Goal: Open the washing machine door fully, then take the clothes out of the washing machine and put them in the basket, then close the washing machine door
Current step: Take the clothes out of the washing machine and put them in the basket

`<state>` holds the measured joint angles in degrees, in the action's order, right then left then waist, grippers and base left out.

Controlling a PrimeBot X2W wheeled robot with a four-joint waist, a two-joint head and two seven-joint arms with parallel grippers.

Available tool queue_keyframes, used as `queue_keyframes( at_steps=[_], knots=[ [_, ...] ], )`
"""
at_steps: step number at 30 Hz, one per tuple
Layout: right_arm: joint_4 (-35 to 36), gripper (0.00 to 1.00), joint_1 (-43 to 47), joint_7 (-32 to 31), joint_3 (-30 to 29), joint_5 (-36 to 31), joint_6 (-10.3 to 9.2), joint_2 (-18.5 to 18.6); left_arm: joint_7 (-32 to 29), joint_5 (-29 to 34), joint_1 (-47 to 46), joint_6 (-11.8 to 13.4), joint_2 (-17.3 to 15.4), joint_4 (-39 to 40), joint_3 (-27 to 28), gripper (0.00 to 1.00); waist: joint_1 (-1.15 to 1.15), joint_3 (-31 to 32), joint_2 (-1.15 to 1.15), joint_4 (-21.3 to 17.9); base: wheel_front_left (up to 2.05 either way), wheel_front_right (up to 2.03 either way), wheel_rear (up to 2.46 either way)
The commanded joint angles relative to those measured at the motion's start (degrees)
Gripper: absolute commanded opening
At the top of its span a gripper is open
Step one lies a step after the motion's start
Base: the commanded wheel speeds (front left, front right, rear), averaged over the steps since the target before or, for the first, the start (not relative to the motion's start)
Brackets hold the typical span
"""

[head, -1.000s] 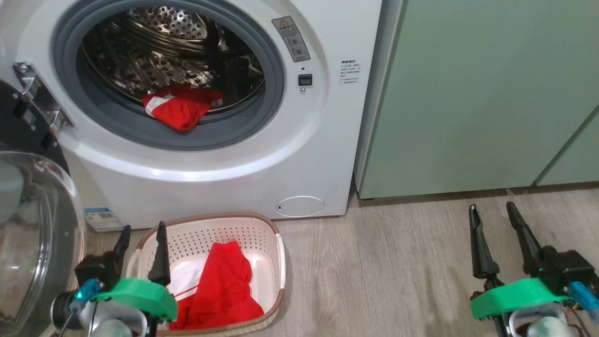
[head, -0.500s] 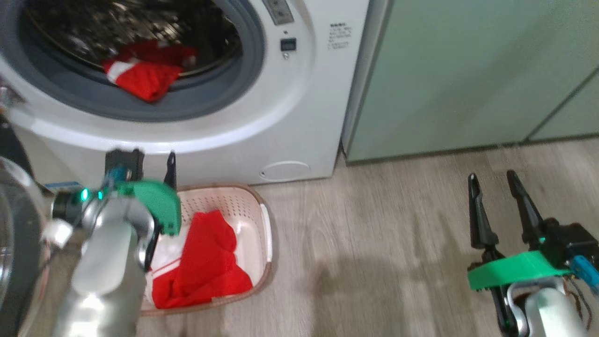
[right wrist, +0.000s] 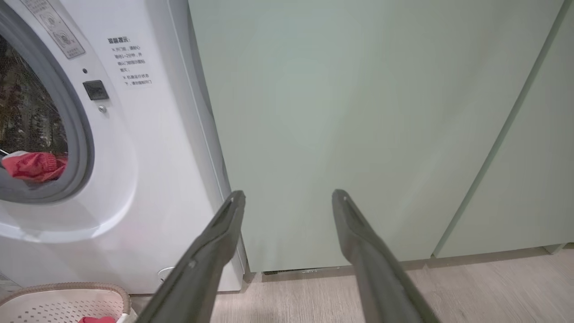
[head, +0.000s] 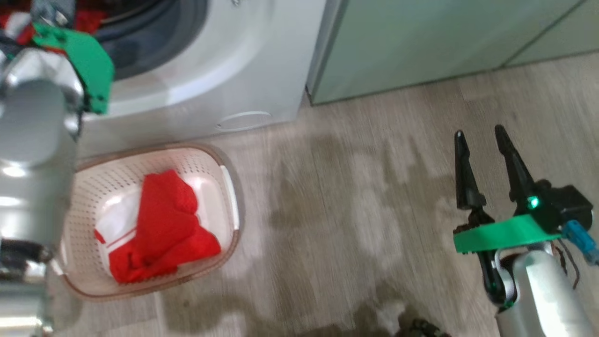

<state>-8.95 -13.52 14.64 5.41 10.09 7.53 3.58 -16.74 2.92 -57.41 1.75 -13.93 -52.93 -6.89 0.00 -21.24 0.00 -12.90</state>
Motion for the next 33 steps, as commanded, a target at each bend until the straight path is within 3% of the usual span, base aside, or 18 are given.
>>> queue_keyframes(
  at_steps=[1, 12, 24, 25, 26, 27, 28, 29, 33],
  knots=[
    [1.9, 1.00, -0.9, 0.4, 1.3, 0.3, -0.04, -0.4, -0.5, 0.7, -2.9, 0.6, -2.9, 0.8, 0.8, 1.00, 0.00, -3.0, 0.00, -2.1, 0.00, 0.00, 0.00],
    [3.2, 1.00, -4.7, 0.4, 1.9, 0.2, -0.04, -0.6, -7.7, 3.5, -18.5, 2.4, -6.3, -8.4, -1.5, 1.00, 0.00, -11.9, 0.00, -4.6, 0.00, 0.00, 0.00],
    [4.4, 1.00, -6.4, 0.4, 2.2, 1.9, -0.04, -0.7, -9.7, 5.1, -23.2, 4.1, -11.4, -15.6, -3.5, 1.00, 0.00, -16.4, 0.00, -6.1, 0.00, 0.00, 0.00],
    [4.4, 1.00, -6.5, 0.4, 2.1, 1.9, -0.04, -0.7, -9.8, 5.1, -23.3, 4.2, -11.6, -16.2, -3.6, 0.95, 0.00, -16.5, 0.00, -6.0, 0.00, 0.00, 0.00],
    [4.4, 1.00, -6.5, 0.4, 2.1, 1.9, -0.04, -0.7, -9.9, 5.0, -23.3, 4.2, -11.7, -16.6, -3.6, 0.58, 0.00, -16.7, 0.00, -6.0, 0.00, 0.00, 0.00],
    [4.4, 1.00, -6.6, 0.4, 2.0, 1.9, -0.04, -0.7, -9.7, 4.8, -23.4, 4.1, -11.8, -16.9, -3.7, 0.41, 0.00, -16.8, 0.00, -5.8, 0.00, 0.00, 0.00],
    [4.5, 1.00, -6.6, 0.4, 1.8, 1.8, -0.04, -0.7, -9.4, 4.7, -23.4, 4.0, -11.8, -17.1, -3.7, 0.31, 0.00, -16.9, 0.00, -5.7, 0.00, 0.00, 0.00],
    [4.5, 1.00, -6.7, 0.4, 1.6, 1.8, -0.04, -0.7, -9.0, 4.6, -23.4, 3.8, -11.6, -17.3, -3.8, 0.00, 0.00, -16.9, 0.00, -5.5, 0.00, 0.00, 0.00],
    [4.1, 1.00, -6.9, 0.4, 1.3, 1.3, -0.04, -0.7, -6.5, 3.6, -22.9, 3.2, -10.2, -17.8, -4.0, 0.00, 0.00, -16.2, 0.00, -4.5, 0.00, 0.00, 0.00]
  ],
)
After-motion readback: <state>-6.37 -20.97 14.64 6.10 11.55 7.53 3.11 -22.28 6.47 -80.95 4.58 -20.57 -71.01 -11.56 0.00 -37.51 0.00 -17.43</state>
